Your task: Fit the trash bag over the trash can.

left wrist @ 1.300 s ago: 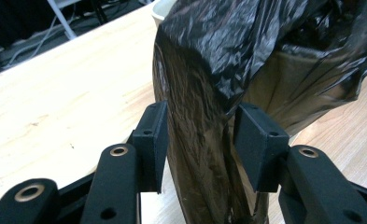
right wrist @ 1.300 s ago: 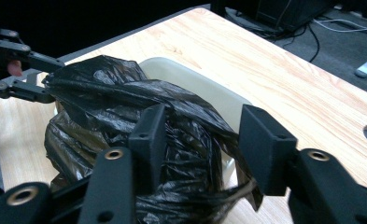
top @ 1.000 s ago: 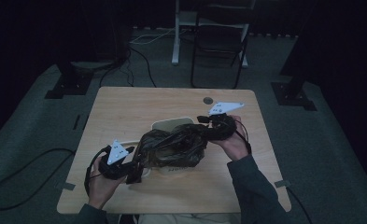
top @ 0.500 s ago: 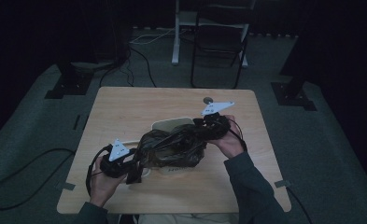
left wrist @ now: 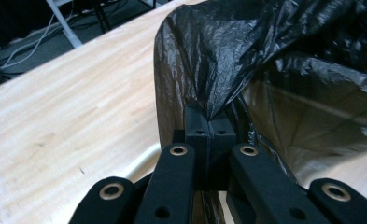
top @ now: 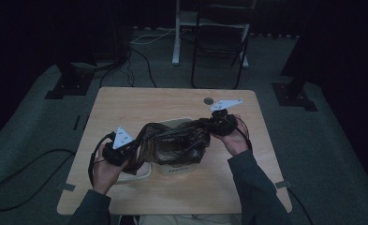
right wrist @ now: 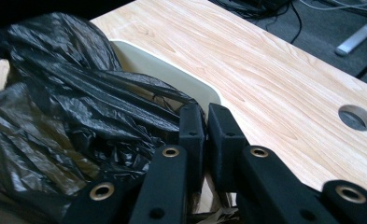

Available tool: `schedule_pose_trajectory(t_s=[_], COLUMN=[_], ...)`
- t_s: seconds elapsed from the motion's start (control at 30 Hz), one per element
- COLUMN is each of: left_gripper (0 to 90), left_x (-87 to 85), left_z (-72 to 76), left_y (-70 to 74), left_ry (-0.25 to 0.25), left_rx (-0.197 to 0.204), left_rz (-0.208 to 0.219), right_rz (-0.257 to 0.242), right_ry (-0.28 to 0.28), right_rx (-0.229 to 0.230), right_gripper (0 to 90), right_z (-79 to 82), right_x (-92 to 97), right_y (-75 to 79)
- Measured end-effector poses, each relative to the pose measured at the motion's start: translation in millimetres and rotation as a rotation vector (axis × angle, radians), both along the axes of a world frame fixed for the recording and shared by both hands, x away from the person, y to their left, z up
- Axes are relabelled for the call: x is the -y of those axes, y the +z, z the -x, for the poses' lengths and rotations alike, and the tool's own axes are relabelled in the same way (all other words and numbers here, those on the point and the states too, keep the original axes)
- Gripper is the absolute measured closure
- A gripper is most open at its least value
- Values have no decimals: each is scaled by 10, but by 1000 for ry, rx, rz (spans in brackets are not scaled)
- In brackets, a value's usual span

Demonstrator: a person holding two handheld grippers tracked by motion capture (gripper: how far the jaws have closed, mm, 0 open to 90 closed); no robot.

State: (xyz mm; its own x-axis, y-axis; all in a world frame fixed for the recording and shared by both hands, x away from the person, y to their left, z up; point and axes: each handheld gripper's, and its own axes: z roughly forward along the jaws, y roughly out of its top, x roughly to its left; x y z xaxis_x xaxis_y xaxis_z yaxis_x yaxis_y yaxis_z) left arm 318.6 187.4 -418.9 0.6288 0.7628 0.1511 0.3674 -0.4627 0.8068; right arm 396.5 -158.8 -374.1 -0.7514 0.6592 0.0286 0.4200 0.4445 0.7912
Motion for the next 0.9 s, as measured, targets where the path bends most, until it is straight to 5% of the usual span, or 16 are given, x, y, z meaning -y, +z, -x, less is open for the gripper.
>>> schedule_pose_trajectory(t_s=[0.2,0.9], left_gripper=[899,879], left_x=[49,133], left_z=[-242,-854], left_y=[50,-159], left_ry=[-13,19], left_rx=[-17,-150], left_rz=[-41,-45], right_rz=[-2,4], right_ry=[-45,-162], right_rx=[-22,-85], right_gripper=[830,836], right_z=[-116,-527], right_x=[69,65], right_y=[-79,-405])
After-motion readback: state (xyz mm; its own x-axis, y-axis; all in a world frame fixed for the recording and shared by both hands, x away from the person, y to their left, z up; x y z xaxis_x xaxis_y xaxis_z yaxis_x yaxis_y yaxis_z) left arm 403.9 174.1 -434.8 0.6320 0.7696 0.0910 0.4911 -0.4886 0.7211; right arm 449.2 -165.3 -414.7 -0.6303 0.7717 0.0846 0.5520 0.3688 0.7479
